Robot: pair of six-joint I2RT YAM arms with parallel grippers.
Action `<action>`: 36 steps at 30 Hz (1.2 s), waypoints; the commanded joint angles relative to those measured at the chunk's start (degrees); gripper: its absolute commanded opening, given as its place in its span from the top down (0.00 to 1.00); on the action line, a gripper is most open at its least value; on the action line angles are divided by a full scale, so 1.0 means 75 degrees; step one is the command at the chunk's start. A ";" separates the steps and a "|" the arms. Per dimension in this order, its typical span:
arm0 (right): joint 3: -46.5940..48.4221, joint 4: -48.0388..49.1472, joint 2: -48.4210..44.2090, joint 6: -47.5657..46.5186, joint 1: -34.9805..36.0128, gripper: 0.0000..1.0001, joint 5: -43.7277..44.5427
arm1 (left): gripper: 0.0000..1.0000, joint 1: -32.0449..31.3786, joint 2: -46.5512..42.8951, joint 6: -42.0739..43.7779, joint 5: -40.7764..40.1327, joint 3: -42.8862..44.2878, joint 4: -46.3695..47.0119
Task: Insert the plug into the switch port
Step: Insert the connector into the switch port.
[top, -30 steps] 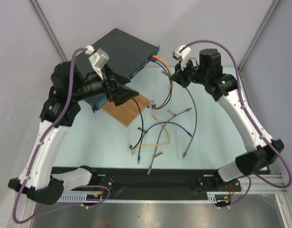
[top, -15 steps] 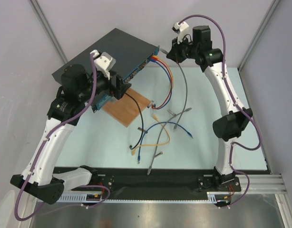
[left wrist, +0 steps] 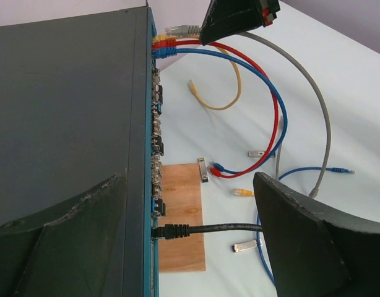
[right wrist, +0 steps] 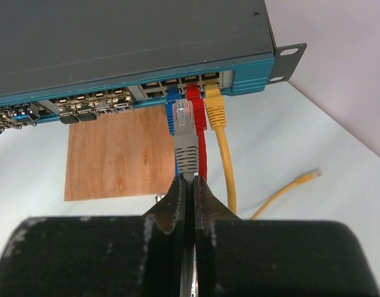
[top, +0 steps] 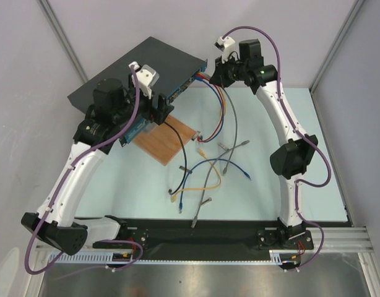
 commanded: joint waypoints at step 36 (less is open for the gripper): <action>0.0682 0.0266 -0.0054 -0.0611 -0.0072 1.00 -0.0444 | 0.11 0.0032 0.0113 0.0046 0.0989 0.0115 0.0880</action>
